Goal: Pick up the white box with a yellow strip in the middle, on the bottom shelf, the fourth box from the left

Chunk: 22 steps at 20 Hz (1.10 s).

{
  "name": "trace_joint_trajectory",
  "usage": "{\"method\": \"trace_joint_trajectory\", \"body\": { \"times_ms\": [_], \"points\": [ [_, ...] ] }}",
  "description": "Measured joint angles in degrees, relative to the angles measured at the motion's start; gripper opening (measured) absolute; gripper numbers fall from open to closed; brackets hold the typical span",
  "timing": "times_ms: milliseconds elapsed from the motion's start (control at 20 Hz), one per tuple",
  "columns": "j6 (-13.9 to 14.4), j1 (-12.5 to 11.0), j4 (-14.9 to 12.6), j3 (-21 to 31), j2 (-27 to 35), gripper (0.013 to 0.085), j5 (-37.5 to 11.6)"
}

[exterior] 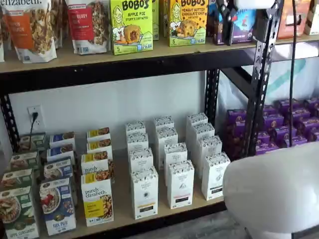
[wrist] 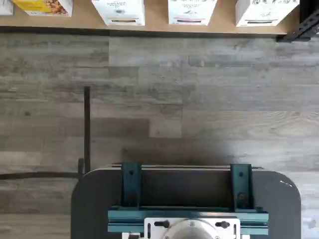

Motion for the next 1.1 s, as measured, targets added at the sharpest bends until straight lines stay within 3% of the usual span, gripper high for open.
{"method": "trace_joint_trajectory", "body": {
  "times_ms": [50,100,150,600,850,1100],
  "points": [
    [-0.2,-0.4,0.4,-0.2,0.2,0.085,0.4],
    [-1.1,-2.8,3.0,-1.4,1.7,0.085,2.9],
    [-1.6,-3.8,4.1,-1.7,2.1,0.085,3.7],
    [-2.5,-4.9,5.5,0.6,1.5,0.085,1.1],
    [-1.7,-3.4,4.7,2.6,1.4,0.085,-1.5],
    [0.4,-0.5,3.1,5.2,1.5,0.085,-4.5]
  ]
}}
